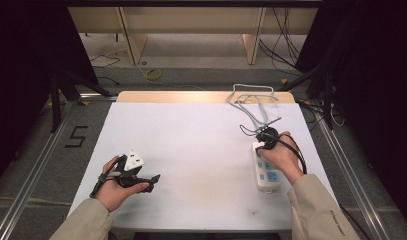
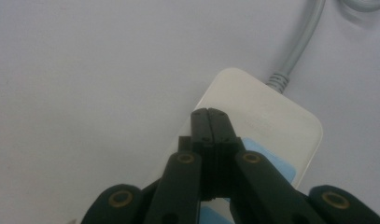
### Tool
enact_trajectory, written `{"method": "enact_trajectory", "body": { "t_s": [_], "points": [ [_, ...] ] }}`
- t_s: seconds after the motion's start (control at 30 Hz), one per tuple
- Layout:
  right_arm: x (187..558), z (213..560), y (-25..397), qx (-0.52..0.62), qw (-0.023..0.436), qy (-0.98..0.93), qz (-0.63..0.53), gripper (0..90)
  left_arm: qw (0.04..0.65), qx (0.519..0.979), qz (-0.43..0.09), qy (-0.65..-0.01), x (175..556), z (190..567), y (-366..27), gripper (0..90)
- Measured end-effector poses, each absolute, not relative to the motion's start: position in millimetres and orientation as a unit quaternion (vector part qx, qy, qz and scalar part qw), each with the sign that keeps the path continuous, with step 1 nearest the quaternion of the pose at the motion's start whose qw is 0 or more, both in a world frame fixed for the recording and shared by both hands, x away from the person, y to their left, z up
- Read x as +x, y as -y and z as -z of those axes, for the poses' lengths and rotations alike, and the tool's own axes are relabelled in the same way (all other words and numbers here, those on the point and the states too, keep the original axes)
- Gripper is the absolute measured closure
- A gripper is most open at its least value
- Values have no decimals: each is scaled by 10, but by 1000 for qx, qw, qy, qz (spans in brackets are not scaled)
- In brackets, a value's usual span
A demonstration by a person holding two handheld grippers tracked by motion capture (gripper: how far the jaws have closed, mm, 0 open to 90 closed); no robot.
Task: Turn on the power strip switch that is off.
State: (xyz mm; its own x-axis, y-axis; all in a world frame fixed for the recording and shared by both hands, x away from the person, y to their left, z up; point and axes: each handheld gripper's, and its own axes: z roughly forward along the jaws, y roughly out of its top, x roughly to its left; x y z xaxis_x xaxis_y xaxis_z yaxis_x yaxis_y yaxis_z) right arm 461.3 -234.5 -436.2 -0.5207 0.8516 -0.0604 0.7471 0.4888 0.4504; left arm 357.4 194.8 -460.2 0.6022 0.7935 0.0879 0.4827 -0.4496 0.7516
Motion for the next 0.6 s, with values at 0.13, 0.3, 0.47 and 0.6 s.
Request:
{"method": "enact_trajectory", "body": {
  "t_s": [0.13,0.3,0.47,0.6],
  "points": [
    [4606,4368,2362,476,137,-846,-197,900,353,823,-220,-387,3572,4600,-1948,132],
    [4596,4374,2368,477,138,-844,-202,900,353,823,-219,-387,3573,4603,-1946,132],
    [4592,4367,2381,476,138,-843,-208,900,352,824,-219,-386,3572,4602,-1940,132],
    [4594,4367,2388,470,140,-846,-210,900,351,825,-219,-385,3573,4605,-1937,132]
  ]
}}
